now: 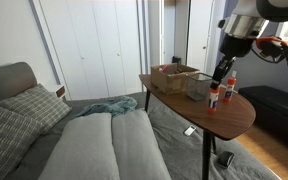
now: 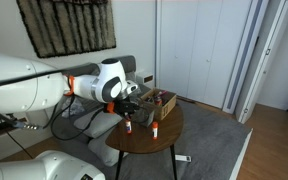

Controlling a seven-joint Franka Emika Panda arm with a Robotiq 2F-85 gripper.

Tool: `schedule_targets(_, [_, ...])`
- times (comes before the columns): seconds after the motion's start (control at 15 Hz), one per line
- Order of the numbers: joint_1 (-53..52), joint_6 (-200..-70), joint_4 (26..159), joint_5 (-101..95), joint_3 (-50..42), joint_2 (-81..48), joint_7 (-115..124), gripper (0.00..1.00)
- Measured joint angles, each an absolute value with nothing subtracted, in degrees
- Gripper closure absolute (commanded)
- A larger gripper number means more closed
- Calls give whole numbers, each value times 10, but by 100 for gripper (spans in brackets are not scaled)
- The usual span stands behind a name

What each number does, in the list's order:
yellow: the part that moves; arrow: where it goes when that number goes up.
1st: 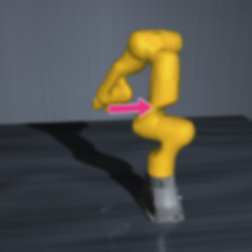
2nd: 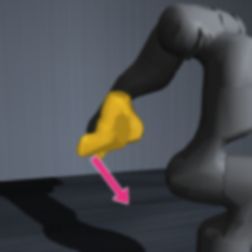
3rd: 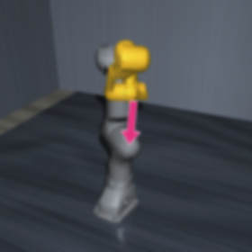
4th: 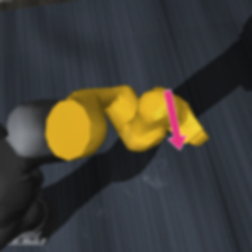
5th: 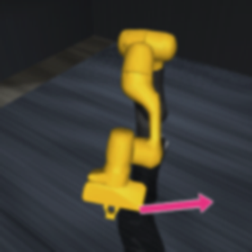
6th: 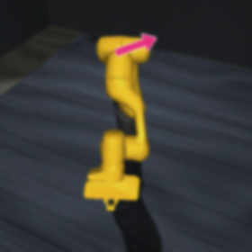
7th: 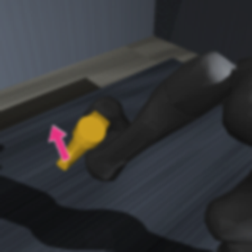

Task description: Move the orange bottle to the left side of the table

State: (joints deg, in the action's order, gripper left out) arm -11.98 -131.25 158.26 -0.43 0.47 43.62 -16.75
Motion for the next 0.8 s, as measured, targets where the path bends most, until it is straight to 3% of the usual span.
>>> schedule_targets(0.07, [-120, -1316, 1583, -4, 5, 434, -167, 93])
schedule_targets(0.13, [-120, -1320, 1583, -4, 4, 431, -167, 45])
schedule_targets(0.2, [-120, -1323, 1583, -4, 4, 428, -167, 44])
schedule_targets(0.6, [-120, -1329, 1571, -5, 2, 443, -174, 3])
schedule_targets(0.8, [-120, -1306, 1548, -7, -2, 469, -178, 0])
